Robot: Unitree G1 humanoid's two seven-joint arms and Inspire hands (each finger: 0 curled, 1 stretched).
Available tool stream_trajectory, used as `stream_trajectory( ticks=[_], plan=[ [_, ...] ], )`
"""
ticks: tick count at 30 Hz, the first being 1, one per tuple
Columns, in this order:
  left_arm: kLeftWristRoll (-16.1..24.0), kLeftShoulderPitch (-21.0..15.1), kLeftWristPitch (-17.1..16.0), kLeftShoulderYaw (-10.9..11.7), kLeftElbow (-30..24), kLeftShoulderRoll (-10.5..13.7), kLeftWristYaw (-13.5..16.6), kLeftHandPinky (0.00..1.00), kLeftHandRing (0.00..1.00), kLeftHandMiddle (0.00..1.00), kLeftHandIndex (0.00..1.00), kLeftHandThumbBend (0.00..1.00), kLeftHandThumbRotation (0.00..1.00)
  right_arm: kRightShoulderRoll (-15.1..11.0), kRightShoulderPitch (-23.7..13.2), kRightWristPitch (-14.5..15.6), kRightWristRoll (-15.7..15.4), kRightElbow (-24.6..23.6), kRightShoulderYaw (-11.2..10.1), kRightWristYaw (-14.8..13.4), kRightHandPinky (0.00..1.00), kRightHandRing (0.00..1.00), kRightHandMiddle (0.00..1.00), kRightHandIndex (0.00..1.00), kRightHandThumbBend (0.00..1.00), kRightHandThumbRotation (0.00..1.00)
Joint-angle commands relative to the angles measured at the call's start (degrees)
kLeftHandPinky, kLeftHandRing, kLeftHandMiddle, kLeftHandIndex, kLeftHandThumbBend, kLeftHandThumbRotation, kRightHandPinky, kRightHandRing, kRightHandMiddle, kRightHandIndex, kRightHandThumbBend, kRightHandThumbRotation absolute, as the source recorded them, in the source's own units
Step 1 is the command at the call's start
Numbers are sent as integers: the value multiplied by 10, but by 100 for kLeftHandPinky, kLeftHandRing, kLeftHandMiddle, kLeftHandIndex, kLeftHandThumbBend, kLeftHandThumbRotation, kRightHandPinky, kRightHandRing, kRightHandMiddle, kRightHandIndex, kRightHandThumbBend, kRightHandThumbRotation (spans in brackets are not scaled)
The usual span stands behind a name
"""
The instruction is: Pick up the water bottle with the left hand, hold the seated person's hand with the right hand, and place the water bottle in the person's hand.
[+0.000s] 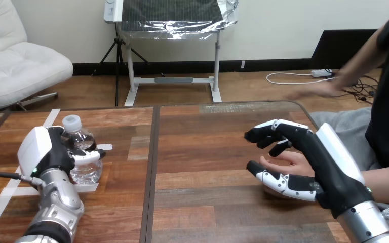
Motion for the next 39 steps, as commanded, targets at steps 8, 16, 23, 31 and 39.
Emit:
stream_trajectory(
  ticks=[8, 16, 23, 31, 39],
  plan=[
    [8, -28, -32, -6, 3, 1, 22, 37, 42, 47, 54, 62, 0, -8, -16, -10, 3, -22, -14, -2, 55, 64, 66, 63, 53, 0],
    [3, -22, -32, -1, 3, -1, 20, 38, 43, 48, 54, 61, 0, -9, -13, -5, 1, -26, -16, -2, 55, 64, 66, 63, 53, 0],
    [-2, -15, -47, 3, 2, -2, 25, 38, 43, 48, 54, 61, 0, -11, -11, -5, 4, -26, -17, 1, 55, 64, 66, 63, 53, 0],
    [-6, -8, -52, 5, -2, -6, 28, 38, 43, 48, 54, 61, 0, -12, -10, -7, 5, -25, -19, 1, 56, 64, 66, 64, 53, 0],
    [-16, 2, -61, 12, -10, -13, 27, 41, 45, 49, 55, 61, 0, -10, -12, -6, 3, -25, -19, -1, 55, 64, 66, 64, 52, 0]
  ],
)
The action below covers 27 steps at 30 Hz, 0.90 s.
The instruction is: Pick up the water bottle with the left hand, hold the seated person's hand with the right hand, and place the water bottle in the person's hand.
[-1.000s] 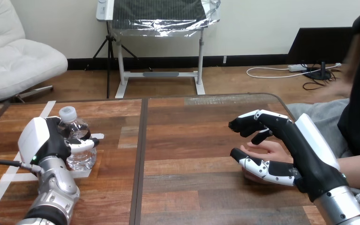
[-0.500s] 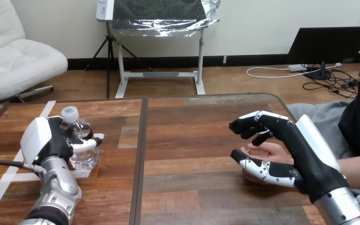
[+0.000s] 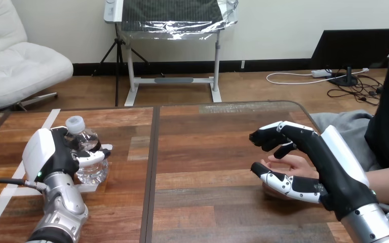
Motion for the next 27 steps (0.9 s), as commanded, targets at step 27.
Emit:
stream_trajectory(
  ticks=[27],
  plan=[
    [-5, 47, -133, 1, -109, -18, 5, 38, 41, 45, 52, 61, 0, -3, -28, 3, 6, -22, -7, 1, 54, 64, 66, 64, 54, 0]
  ],
)
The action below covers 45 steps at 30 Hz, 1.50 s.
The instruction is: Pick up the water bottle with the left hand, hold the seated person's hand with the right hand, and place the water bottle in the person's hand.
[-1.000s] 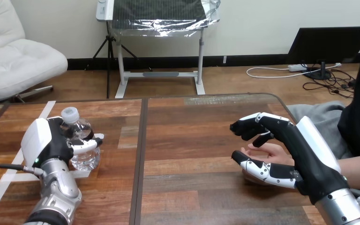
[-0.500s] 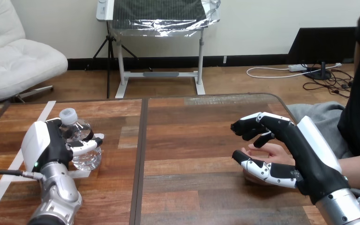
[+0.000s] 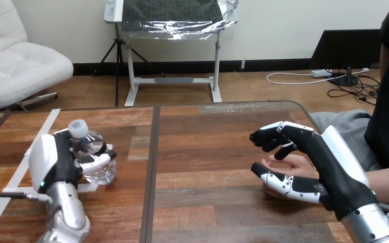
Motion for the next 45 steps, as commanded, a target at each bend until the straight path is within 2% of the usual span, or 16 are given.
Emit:
stream_trajectory(
  ticks=[1, 5, 8, 11, 20, 29, 35, 41, 45],
  plan=[
    [1, -13, -38, -5, -70, -10, -4, 39, 41, 45, 52, 61, 0, -3, -29, 0, 7, -22, -6, 1, 54, 64, 66, 64, 54, 0],
    [-3, -3, -45, -3, -93, -11, -22, 40, 41, 45, 52, 59, 0, -3, -29, 6, 9, -24, -6, 3, 55, 64, 66, 64, 54, 0],
    [7, 5, -49, -10, -116, -9, -23, 40, 41, 44, 52, 58, 0, -3, -31, 8, 7, -24, -6, 3, 55, 65, 67, 65, 54, 0],
    [21, 14, -46, -16, -141, -6, -21, 40, 41, 44, 52, 58, 0, -2, -32, 5, 7, -22, -6, 2, 55, 65, 67, 65, 54, 0],
    [26, 44, -29, -17, -231, -9, -49, 36, 38, 43, 52, 58, 0, -1, -36, -1, 2, -18, -5, -3, 55, 65, 67, 65, 54, 0],
    [48, 73, -20, -21, -316, -8, -65, 34, 36, 41, 51, 59, 0, 0, -40, 0, 0, -18, -6, -6, 56, 67, 68, 66, 54, 0],
    [56, 91, -31, -23, -363, -8, -73, 34, 36, 41, 51, 59, 0, 1, -42, 4, 7, -19, -10, -4, 58, 68, 70, 66, 54, 0],
    [54, 110, -33, -21, -412, -15, -85, 34, 35, 40, 50, 59, 0, -1, -43, 17, 2, -28, -15, -6, 59, 70, 71, 67, 57, 0],
    [39, 124, -40, -18, -444, -23, -102, 35, 35, 40, 50, 58, 0, -7, -48, 21, -5, -27, -20, -8, 59, 71, 72, 68, 59, 0]
  ],
)
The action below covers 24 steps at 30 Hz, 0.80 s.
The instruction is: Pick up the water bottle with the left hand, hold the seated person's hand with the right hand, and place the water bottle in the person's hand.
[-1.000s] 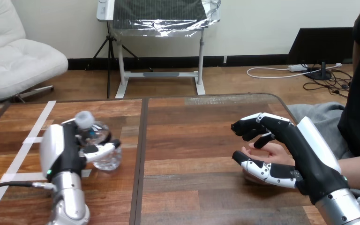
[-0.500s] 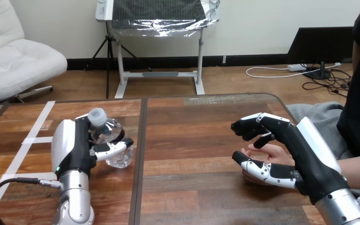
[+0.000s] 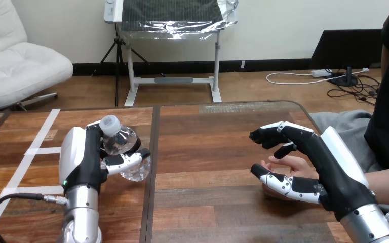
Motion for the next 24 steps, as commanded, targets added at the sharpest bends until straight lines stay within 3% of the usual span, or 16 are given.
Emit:
stream_trajectory(
  ticks=[1, 17, 20, 24],
  plan=[
    [-2, -16, -23, -4, -168, -9, -21, 35, 35, 40, 50, 58, 0, -10, -49, 7, -5, -26, -21, -12, 59, 71, 72, 68, 60, 0],
    [-11, 25, -27, -1, -257, -29, -53, 34, 35, 40, 51, 57, 0, -54, -67, 11, -8, -3, -43, 1, 62, 74, 77, 73, 70, 0],
    [-6, 39, -31, -1, -287, -33, -62, 33, 35, 41, 52, 56, 0, -87, -74, 31, -37, 2, -50, 2, 66, 77, 80, 76, 73, 0],
    [-7, 49, -29, 0, -308, -37, -72, 33, 35, 41, 52, 55, 0, -110, -78, 44, -61, 4, -52, 2, 68, 79, 81, 78, 76, 0]
  ],
)
